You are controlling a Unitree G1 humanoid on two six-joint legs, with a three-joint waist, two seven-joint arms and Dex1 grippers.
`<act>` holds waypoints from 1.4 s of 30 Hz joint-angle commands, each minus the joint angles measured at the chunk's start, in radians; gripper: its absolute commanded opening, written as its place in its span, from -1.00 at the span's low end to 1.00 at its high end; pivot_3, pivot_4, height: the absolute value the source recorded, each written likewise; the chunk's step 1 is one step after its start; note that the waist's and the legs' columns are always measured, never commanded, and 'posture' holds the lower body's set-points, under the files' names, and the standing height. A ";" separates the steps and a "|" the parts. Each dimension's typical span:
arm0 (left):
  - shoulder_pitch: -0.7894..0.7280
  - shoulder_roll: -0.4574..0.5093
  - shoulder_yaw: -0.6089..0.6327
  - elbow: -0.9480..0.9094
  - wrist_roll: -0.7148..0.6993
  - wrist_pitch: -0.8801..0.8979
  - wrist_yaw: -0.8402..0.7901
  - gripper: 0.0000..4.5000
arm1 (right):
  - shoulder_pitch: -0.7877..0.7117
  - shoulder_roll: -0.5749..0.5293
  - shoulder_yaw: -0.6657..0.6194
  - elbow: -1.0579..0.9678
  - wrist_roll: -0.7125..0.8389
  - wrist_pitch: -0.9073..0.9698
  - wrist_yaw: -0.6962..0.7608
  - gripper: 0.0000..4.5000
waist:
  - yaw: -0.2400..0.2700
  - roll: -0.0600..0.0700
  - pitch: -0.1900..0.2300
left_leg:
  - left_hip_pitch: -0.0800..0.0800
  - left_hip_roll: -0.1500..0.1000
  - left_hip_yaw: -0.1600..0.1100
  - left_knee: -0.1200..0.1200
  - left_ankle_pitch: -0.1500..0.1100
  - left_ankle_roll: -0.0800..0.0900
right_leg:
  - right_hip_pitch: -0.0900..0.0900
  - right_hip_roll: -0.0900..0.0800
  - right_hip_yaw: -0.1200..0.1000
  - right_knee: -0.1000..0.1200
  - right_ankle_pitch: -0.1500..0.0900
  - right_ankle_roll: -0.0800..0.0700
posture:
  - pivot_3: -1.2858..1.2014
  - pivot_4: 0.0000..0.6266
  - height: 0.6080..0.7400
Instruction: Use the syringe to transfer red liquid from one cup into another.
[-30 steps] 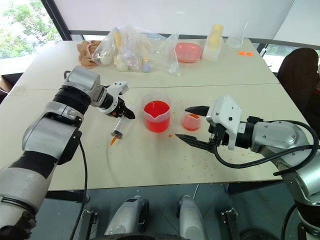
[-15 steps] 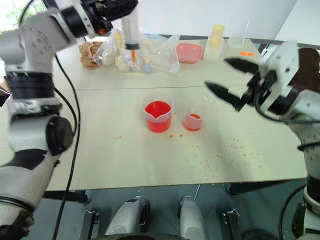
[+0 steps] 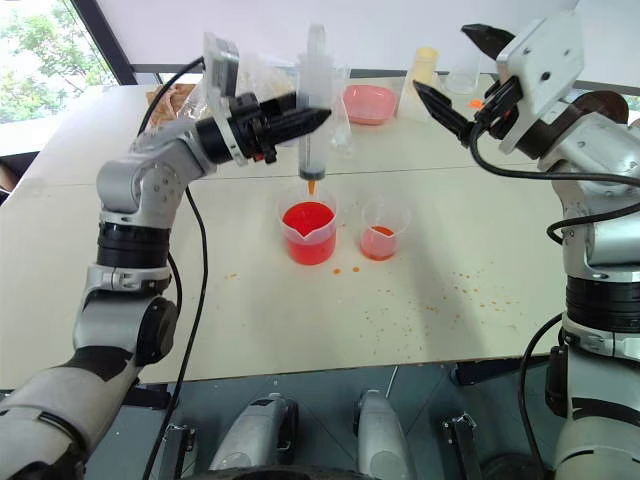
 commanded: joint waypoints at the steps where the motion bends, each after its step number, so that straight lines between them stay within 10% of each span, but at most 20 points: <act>1: 0.012 0.007 -0.018 -0.050 -0.001 -0.038 -0.019 -0.36 | -0.042 0.017 0.006 0.005 -0.001 -0.039 0.036 0.71 | 0.000 0.000 0.000 | 0.000 0.000 0.000 0.000 0.000 0.000 | 0.000 0.000 0.000 0.000 0.000 0.000 | 0.03 -0.52 1.00; 26: 0.100 0.034 -0.110 -0.080 0.061 -0.109 -0.045 -0.36 | -0.128 0.222 0.135 -0.037 -0.016 -0.001 0.073 0.71 | 0.000 0.000 0.000 | 0.000 0.000 -0.001 0.000 0.000 0.000 | 0.000 0.001 0.000 0.000 0.000 0.000 | 0.03 -0.52 1.00; 35: 0.118 0.035 -0.117 -0.061 0.083 -0.138 -0.043 -0.36 | -0.124 0.245 0.150 0.027 -0.049 -0.044 0.102 -0.99 | 0.001 0.000 0.000 | 0.000 0.000 -0.001 0.000 0.000 0.000 | 0.000 0.001 0.000 0.000 0.000 0.000 | 0.03 -0.52 1.00; 42: 0.135 0.035 -0.121 -0.065 0.083 -0.141 -0.033 -0.36 | -0.164 0.255 0.133 0.086 -0.090 -0.094 0.056 -0.99 | -0.001 0.000 0.000 | 0.000 0.000 -0.001 0.000 0.000 0.000 | 0.000 0.001 0.000 0.000 0.000 0.000 | 0.03 -0.52 1.00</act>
